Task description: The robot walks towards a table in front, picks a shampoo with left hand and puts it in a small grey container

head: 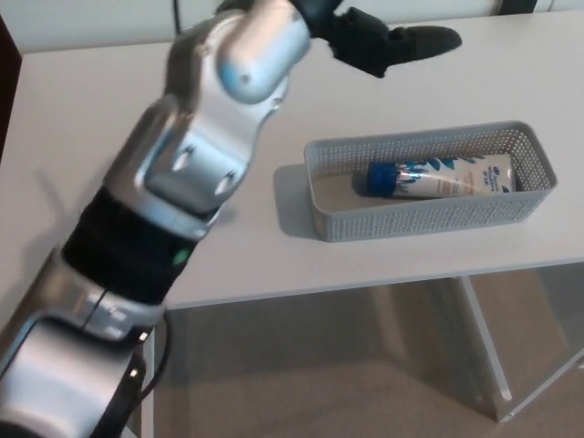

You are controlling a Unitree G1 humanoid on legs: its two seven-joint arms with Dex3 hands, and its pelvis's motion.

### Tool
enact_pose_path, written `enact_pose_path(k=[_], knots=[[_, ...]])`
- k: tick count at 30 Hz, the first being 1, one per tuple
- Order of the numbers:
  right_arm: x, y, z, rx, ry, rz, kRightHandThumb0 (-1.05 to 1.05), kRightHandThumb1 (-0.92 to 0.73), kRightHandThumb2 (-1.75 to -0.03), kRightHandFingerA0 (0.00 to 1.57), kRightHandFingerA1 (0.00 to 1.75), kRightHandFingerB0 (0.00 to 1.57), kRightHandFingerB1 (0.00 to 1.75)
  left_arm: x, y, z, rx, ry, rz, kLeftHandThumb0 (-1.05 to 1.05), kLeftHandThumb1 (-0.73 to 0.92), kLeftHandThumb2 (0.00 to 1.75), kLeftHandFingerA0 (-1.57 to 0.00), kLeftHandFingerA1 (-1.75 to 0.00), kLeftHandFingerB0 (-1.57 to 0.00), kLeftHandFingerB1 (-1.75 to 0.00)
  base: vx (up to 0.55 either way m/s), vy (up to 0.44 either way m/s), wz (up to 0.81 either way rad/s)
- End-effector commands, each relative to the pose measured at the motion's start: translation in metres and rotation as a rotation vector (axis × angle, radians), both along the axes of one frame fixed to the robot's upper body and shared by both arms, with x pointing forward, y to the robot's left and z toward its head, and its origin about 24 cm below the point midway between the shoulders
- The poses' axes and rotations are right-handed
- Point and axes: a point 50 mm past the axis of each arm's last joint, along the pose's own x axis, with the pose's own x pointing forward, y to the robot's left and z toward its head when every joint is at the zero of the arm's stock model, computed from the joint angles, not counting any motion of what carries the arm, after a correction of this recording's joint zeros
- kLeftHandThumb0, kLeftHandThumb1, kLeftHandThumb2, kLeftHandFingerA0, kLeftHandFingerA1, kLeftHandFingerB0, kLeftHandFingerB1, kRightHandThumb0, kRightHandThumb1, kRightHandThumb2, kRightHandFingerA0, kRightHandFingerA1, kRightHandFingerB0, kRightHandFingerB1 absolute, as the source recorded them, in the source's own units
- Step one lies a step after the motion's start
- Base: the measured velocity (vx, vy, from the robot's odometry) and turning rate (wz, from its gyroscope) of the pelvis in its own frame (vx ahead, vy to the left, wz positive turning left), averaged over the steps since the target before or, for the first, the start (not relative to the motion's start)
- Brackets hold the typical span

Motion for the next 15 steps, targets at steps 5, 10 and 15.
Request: enact_pose_path(k=[5, 10, 15], knots=[[-0.022, -0.027, 0.009, -0.06, 0.064, 0.016, -0.22, -0.67, -0.59, 0.7, 0.49, 0.57, 0.42, -0.214, 0.116, -0.055, -0.476, 0.148, -0.415, -0.33, 0.19, 0.82, 0.0, -0.5, 0.0, -0.48, 0.0, 0.0, 0.0], [-0.022, -0.024, 0.006, -0.058, 0.083, 0.027, -0.28, -0.66, -0.59, 0.7, 0.49, 0.55, 0.41, -0.249, 0.134, -0.119, -0.533, 0.49, -0.441, -0.3, 0.15, 0.8, -0.06, -0.51, -0.06, -0.5, 0.0, 0.0, 0.0], [-0.016, -0.023, 0.007, -0.061, 0.087, 0.034, -0.27, -0.65, -0.59, 0.7, 0.49, 0.52, 0.41, -0.276, 0.163, -0.186, -0.318, 0.856, -0.299, -0.67, 0.43, 0.72, -0.27, -0.4, -0.22, -0.38, 0.0, 0.0, 0.0]])
